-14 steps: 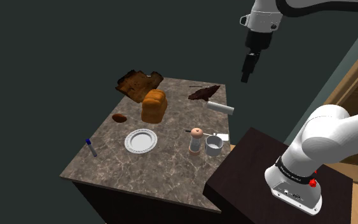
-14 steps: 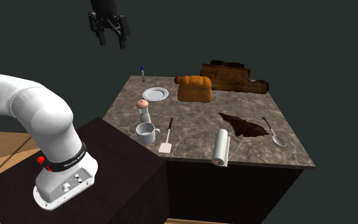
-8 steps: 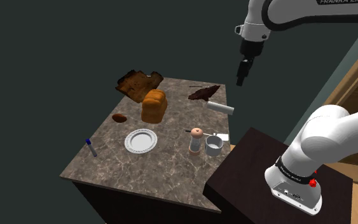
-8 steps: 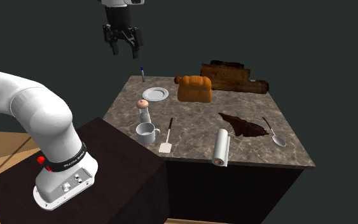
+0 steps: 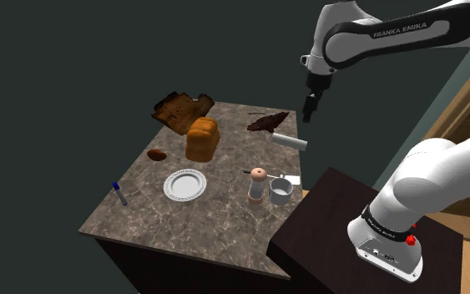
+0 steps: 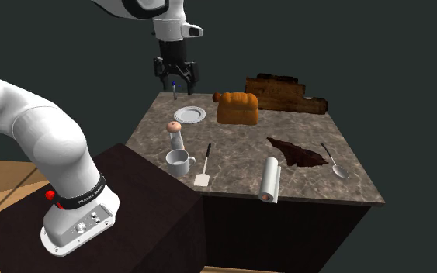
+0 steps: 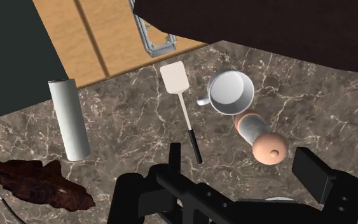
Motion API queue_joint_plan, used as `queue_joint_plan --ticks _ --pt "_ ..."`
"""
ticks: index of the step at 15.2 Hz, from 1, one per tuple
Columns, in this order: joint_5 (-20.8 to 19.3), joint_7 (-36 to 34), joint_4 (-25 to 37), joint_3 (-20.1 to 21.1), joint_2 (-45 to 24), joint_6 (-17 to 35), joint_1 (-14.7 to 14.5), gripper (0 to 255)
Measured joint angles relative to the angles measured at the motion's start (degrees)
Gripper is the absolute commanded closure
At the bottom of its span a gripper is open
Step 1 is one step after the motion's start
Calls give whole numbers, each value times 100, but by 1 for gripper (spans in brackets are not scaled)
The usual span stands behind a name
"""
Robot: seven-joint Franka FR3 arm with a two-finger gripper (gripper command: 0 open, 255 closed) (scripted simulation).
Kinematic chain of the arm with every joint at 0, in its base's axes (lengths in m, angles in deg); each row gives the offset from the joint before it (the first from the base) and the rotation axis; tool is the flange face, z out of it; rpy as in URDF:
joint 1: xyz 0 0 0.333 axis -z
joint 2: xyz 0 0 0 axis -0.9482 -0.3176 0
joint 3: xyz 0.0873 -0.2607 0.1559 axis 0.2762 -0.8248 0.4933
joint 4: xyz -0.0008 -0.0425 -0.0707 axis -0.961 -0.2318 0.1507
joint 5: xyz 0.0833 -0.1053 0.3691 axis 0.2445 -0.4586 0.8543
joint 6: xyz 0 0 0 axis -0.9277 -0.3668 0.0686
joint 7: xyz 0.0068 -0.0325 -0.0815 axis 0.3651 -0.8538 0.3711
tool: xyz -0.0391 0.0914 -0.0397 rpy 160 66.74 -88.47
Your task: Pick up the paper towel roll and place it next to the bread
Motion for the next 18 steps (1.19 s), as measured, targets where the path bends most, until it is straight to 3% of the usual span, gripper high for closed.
queue_joint_plan --ticks 9,18 --pt "-235 687 102 -629 -1693 1647 224 0" --pt "125 1572 859 -1064 -3633 2879 414 0"
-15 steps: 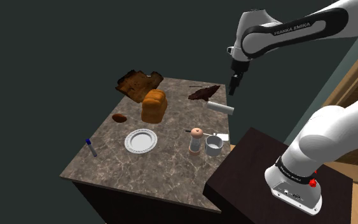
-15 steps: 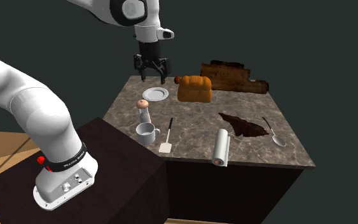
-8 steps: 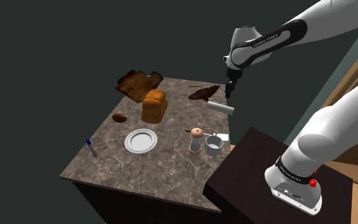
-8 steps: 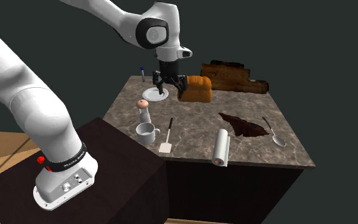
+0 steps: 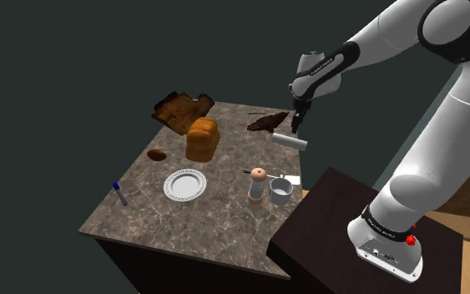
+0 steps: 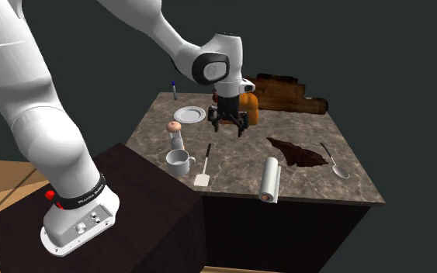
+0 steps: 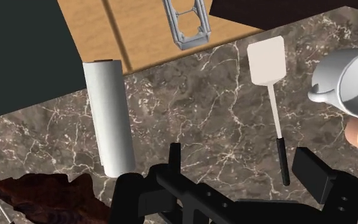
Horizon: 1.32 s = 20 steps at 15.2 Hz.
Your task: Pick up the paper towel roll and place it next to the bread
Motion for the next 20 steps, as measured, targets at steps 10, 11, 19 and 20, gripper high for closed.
queue_joint_plan --ticks 10,11,19,20 --pt "808 987 1612 136 -2299 688 572 0" --pt "863 1068 1796 168 -2517 726 655 0" --pt "1115 1503 3480 397 -4186 762 1264 0" --pt "1125 1502 3611 412 -4304 750 1284 0"
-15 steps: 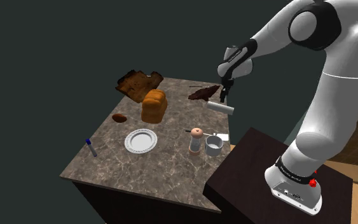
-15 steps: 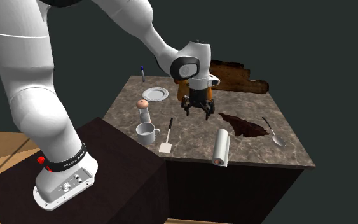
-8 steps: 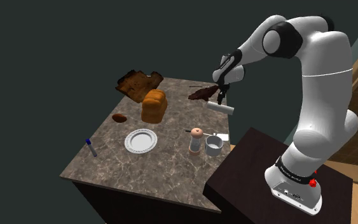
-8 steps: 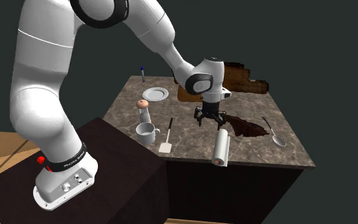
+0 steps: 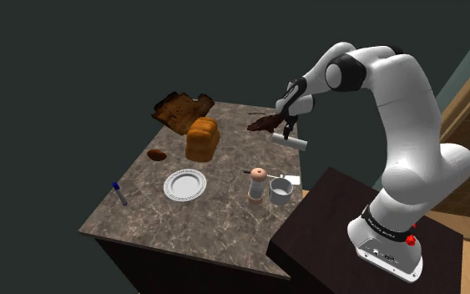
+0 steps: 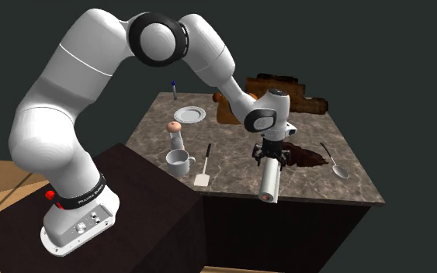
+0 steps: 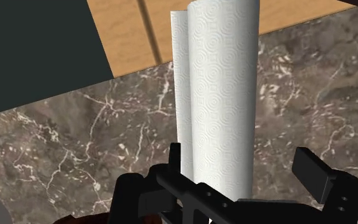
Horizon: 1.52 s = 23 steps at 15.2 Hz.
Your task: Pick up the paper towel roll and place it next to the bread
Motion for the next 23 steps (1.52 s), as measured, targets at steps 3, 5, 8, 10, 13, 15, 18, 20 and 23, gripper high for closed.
queue_joint_plan --ticks 3,5,8,10,13,15,18,20,23 --pt "28 23 138 39 -224 92 52 0" --pt "46 27 215 65 -375 166 77 0" --pt "57 36 266 81 -467 209 99 0" --pt "58 36 274 82 -478 213 101 0" --pt "58 37 276 83 -481 214 102 0" --pt "58 37 277 82 -478 212 101 255" --pt "57 37 279 81 -477 213 101 255" --pt "56 36 281 80 -477 214 101 255" --pt "56 36 281 80 -477 216 100 255"
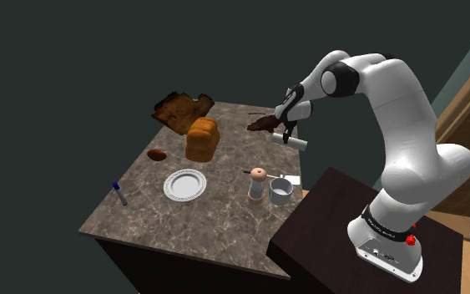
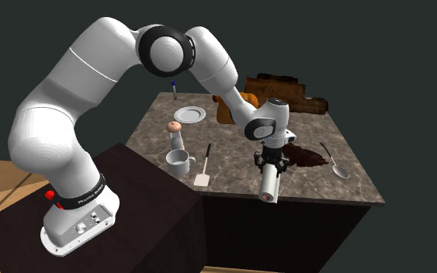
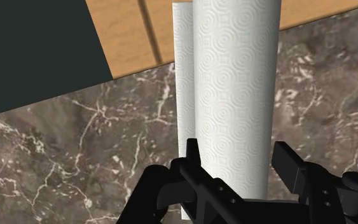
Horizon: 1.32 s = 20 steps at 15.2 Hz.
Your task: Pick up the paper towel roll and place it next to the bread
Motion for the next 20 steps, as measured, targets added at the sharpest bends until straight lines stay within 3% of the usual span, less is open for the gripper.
queue_joint_plan --ticks 20 --pt "-175 -29 -379 -213 1125 -762 -166 255"
